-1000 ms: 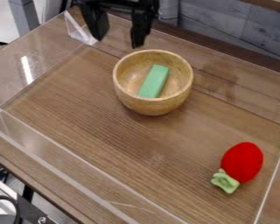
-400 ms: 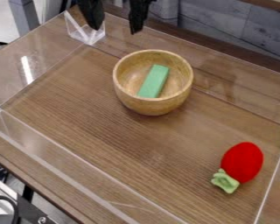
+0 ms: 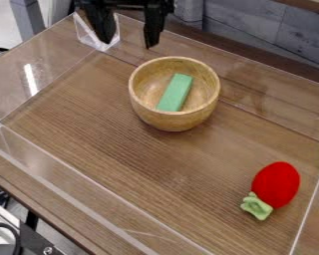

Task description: Put the green stick in the brown bowl

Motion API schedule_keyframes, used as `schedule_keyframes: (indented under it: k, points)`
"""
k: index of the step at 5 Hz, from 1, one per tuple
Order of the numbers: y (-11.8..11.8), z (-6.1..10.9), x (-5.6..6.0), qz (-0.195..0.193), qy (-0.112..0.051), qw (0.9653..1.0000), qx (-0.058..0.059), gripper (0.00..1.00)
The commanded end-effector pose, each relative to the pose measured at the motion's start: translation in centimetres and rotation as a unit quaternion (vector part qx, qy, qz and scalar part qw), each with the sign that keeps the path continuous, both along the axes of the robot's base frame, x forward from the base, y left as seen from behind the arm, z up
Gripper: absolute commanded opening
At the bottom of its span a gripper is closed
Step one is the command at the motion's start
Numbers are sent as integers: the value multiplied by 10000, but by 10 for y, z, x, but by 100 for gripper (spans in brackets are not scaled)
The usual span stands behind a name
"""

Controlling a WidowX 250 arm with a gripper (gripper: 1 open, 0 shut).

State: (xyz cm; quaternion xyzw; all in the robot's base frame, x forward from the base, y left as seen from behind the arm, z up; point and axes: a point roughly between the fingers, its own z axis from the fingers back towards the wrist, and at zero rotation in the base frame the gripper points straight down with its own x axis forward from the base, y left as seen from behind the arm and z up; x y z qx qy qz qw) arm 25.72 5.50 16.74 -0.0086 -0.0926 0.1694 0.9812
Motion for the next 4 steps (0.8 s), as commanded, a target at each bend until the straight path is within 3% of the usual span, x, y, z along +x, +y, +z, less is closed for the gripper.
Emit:
schedule_keyframes:
  k: [1, 2, 3, 4]
  points:
    - [7, 5, 3, -118, -128, 9998, 97, 100]
    - [12, 5, 6, 423, -111, 9990, 110, 100]
    - [16, 5, 9, 891, -103, 9959, 130, 100]
    - [17, 17, 15, 700, -97, 9974, 142, 100]
